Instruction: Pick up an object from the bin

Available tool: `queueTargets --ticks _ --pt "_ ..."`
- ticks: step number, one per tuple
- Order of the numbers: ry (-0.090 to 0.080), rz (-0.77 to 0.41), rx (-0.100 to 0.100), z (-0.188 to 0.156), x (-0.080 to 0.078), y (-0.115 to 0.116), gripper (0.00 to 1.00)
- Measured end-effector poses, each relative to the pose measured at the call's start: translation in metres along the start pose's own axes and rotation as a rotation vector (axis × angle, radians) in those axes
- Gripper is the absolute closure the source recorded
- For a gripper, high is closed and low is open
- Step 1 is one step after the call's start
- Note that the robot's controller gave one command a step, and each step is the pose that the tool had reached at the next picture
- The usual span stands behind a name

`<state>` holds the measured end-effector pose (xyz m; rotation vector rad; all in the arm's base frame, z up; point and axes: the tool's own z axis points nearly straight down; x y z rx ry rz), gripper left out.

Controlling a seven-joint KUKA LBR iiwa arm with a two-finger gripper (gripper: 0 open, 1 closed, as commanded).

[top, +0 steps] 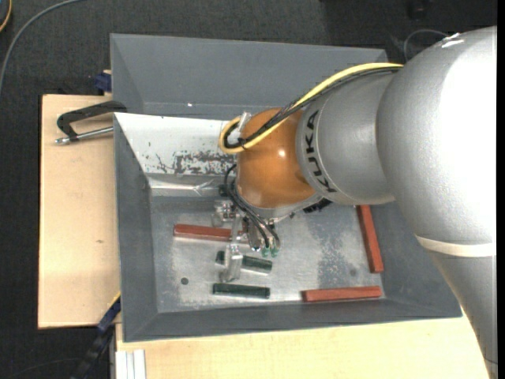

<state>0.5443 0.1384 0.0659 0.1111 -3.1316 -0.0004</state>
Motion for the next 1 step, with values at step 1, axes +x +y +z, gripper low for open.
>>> queueTargets --ticks 1 --pt "-0.009 0.002 -0.001 -0.0049 -0.0029 -0.0007 1.00"
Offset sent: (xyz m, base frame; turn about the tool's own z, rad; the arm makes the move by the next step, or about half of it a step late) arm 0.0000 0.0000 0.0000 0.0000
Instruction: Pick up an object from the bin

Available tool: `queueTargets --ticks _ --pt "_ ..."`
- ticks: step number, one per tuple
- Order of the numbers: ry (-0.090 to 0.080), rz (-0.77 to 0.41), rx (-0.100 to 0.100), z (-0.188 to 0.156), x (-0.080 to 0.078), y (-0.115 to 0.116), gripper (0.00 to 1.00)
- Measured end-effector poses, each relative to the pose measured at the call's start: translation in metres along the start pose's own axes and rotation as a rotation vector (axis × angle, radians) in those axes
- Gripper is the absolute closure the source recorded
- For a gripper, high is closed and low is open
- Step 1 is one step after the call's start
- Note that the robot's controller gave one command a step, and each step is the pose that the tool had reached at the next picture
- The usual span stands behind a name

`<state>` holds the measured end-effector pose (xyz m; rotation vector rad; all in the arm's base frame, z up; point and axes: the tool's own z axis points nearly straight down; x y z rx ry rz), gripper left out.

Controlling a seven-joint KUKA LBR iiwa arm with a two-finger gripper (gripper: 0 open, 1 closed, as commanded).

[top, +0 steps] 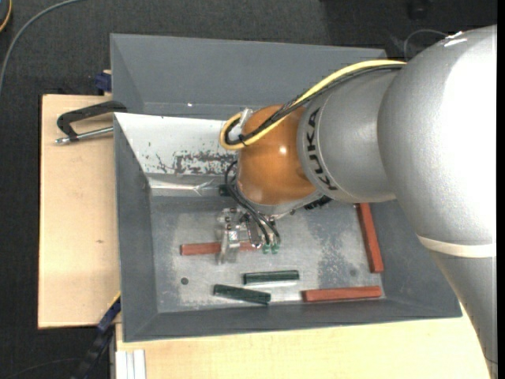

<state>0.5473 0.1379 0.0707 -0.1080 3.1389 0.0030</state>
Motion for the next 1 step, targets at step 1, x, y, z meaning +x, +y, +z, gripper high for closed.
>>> queueTargets --ticks 1 --pt "-0.014 -0.036 -0.002 -0.1517 -0.0116 0.0162 1.00"
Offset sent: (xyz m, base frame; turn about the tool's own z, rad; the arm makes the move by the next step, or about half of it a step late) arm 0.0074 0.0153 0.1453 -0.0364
